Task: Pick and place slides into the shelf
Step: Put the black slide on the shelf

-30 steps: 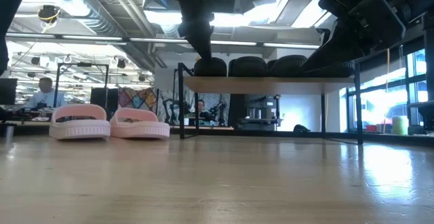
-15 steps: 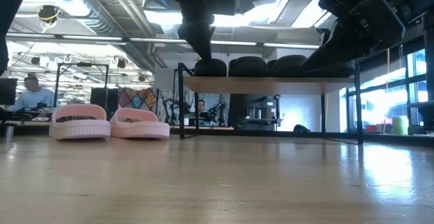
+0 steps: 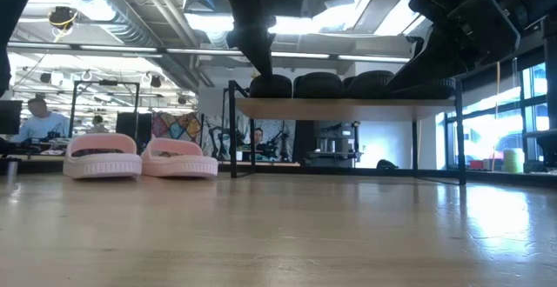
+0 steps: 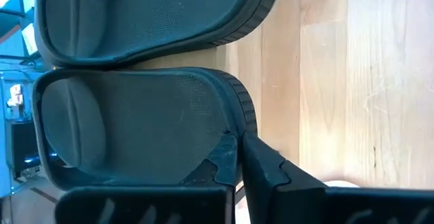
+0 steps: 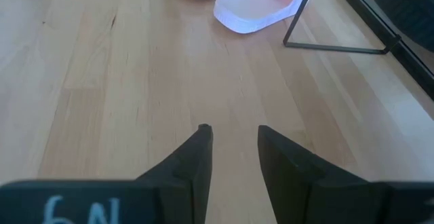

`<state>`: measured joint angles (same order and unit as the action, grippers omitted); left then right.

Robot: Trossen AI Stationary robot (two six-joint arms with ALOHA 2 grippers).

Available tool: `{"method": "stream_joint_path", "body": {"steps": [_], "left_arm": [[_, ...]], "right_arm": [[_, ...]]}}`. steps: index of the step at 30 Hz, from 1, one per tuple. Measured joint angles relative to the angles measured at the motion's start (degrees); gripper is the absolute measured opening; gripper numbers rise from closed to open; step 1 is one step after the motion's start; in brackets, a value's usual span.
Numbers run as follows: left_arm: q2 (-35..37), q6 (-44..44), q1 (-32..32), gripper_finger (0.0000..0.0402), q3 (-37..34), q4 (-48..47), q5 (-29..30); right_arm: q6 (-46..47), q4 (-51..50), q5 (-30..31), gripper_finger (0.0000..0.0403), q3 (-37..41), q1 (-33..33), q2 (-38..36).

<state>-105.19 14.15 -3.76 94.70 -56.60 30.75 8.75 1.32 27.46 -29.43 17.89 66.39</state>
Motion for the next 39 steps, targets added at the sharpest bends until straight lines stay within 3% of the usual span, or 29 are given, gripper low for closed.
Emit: {"method": "stream_joint_path", "body": {"steps": [15,29,39], "left_arm": [[0.00,-0.38,1.26,0.0005,-0.02,-0.81,1.63],[0.02,-0.08,1.32,0.0048,-0.02,-0.78,1.64],[0.04,-1.58,1.34,0.0150,-0.02,-0.86,1.63]], "right_arm": [[0.02,0.01,0.00,0.0120,0.00,0.00,0.00],[0.02,0.01,0.00,0.0120,0.00,0.00,0.00],[0.02,0.00,0.00,0.0120,0.00,0.00,0.00]]}}
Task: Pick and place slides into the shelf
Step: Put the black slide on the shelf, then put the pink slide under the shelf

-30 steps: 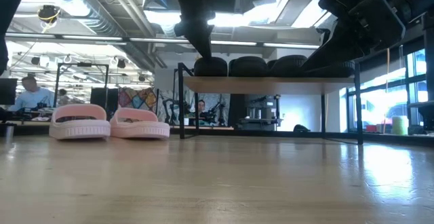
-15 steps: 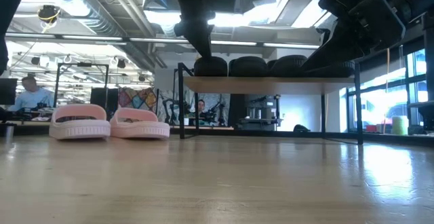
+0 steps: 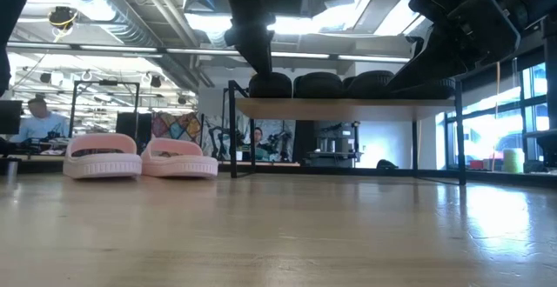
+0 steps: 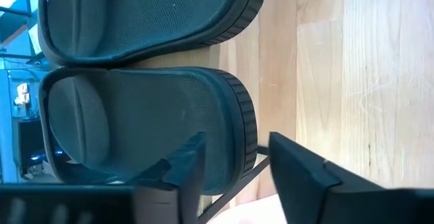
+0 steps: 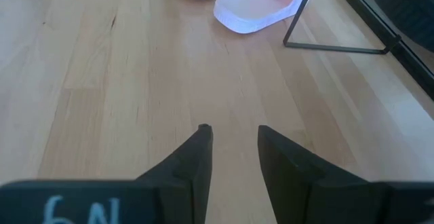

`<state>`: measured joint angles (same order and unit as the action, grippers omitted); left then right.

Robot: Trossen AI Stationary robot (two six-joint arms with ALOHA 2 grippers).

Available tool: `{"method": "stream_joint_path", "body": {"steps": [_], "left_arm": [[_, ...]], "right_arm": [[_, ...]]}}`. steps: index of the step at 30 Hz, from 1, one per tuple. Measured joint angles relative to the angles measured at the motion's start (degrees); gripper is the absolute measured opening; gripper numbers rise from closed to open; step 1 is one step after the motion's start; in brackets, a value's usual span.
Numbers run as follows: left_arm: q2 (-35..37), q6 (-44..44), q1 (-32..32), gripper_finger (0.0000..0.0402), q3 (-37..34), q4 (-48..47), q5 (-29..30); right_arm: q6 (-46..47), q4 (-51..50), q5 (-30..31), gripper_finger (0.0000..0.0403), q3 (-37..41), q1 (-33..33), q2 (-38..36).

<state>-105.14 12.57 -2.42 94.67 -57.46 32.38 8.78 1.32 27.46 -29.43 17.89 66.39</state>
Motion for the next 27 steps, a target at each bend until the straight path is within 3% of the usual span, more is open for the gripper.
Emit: {"method": "stream_joint_path", "body": {"steps": [9,21,27], "left_arm": [[0.74,-0.95,0.73,0.0217,-0.02,-1.85,-0.04],[11.25,-12.41,2.23,0.0218,-0.40,-2.26,-0.15],[19.50,-17.38,2.25,0.0218,-9.58,-1.20,0.30]], "right_arm": [[0.02,0.01,0.00,0.0120,0.00,0.01,0.00],[0.03,-0.16,-0.01,0.0120,0.00,0.01,-0.01],[0.20,-0.63,0.00,0.0120,0.00,0.00,-0.02]]}}
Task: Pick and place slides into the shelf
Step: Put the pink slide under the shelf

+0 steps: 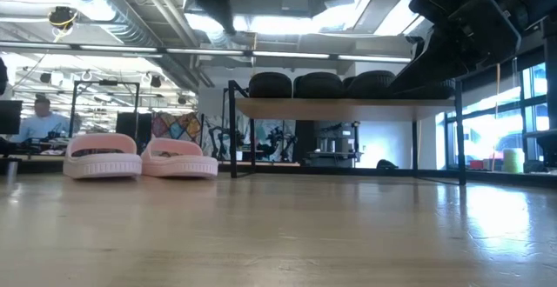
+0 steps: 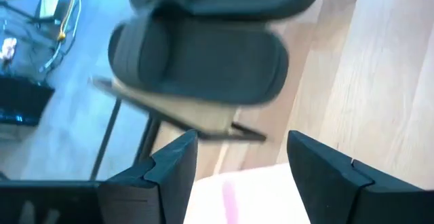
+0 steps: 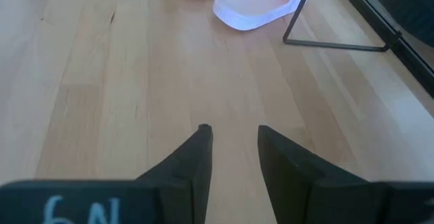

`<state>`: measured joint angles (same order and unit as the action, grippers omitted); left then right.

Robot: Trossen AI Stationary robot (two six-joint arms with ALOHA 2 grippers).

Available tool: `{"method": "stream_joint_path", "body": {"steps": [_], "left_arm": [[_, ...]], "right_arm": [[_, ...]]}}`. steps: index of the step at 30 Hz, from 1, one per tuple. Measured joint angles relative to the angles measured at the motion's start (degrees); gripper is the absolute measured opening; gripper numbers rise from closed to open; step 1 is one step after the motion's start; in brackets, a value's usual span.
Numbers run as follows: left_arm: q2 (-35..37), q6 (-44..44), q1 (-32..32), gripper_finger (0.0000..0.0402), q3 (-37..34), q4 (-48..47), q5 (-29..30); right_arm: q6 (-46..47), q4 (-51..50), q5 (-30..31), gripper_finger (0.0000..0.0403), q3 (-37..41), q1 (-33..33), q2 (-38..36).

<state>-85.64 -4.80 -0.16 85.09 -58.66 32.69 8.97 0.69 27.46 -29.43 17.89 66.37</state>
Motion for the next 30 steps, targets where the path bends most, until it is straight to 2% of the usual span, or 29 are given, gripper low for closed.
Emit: {"method": "stream_joint_path", "body": {"steps": [8,12,17,22,30], "left_arm": [[8.72,-9.17,-0.02,0.0218,-19.25,4.20,0.85],[9.02,-12.64,-0.03,0.0218,-26.24,4.86,0.98],[8.48,-11.04,-0.91,0.0218,-34.18,9.04,2.42],[8.50,-11.57,-1.84,0.0218,-38.38,12.60,3.82],[8.50,-13.13,-1.11,0.0218,-38.68,10.14,4.02]], "right_arm": [[0.00,-0.52,0.00,0.0120,0.00,0.00,0.00],[-0.02,-0.59,0.00,0.0120,0.00,0.00,0.00],[-0.04,-0.57,0.02,0.0120,0.00,-0.02,0.00],[-0.22,-0.46,0.04,0.0120,0.00,-0.05,0.00],[-0.30,-0.42,0.04,0.0120,0.00,-0.09,0.00]]}}
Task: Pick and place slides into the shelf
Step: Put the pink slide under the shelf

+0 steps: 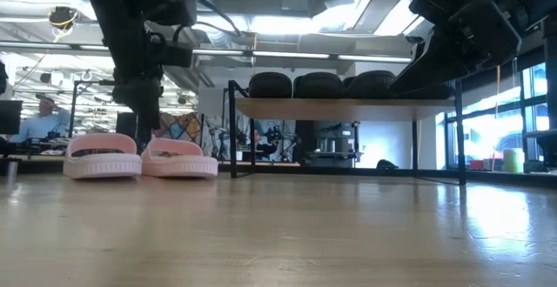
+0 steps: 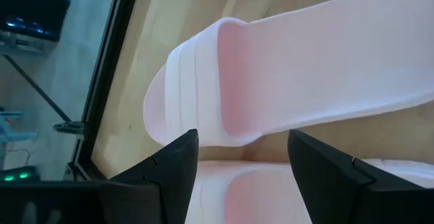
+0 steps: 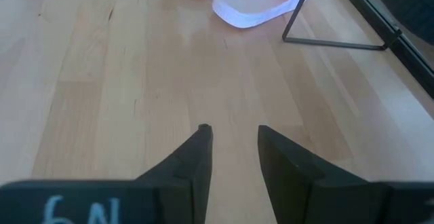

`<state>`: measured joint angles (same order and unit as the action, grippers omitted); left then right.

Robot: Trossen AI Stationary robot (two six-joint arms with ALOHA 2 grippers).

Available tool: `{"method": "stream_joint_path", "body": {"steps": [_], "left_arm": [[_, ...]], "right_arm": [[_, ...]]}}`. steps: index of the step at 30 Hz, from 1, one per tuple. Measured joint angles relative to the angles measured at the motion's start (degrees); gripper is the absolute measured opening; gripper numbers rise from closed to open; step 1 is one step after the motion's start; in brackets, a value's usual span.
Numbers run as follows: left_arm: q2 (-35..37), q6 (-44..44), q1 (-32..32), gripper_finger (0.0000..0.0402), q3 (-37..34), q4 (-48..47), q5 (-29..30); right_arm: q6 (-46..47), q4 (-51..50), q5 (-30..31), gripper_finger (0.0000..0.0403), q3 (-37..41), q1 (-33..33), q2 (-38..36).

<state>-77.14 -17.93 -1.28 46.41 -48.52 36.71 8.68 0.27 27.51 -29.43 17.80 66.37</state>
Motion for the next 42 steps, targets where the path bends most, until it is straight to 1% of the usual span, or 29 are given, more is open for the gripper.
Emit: {"method": "stream_joint_path", "body": {"steps": [14,20,22,25,27,34,38,42], "left_arm": [[0.00,-1.62,-0.06,0.0218,0.00,-0.52,-0.37],[0.01,-3.15,-0.07,0.0218,0.00,-1.20,-4.57],[0.02,-4.85,0.03,0.0218,0.00,-3.71,-4.24],[0.02,-9.41,0.29,0.0218,-0.02,-7.83,-1.03],[0.02,-12.27,0.17,0.0217,-0.02,-10.14,-0.21],[0.02,-19.32,-0.31,0.0218,-0.02,-13.92,-2.04],[-0.31,-19.48,-0.31,0.0218,-0.02,-15.34,-3.95],[-2.34,-19.50,-0.31,0.0218,-0.02,-15.54,-4.22]], "right_arm": [[0.06,0.03,0.00,0.0120,0.00,-1.64,0.00],[-0.01,0.03,0.00,0.0120,0.00,-1.68,0.00],[-0.03,0.03,0.00,0.0120,0.00,-1.68,0.00],[-0.15,0.03,0.00,0.0120,0.00,-1.68,0.00],[-0.16,0.03,0.00,0.0120,0.00,-1.68,0.00],[0.06,0.05,0.00,0.0120,0.00,-1.68,0.00],[0.17,0.07,0.00,0.0120,0.00,-1.68,0.00],[0.21,0.11,-0.01,0.0120,0.00,-1.68,0.00]]}}
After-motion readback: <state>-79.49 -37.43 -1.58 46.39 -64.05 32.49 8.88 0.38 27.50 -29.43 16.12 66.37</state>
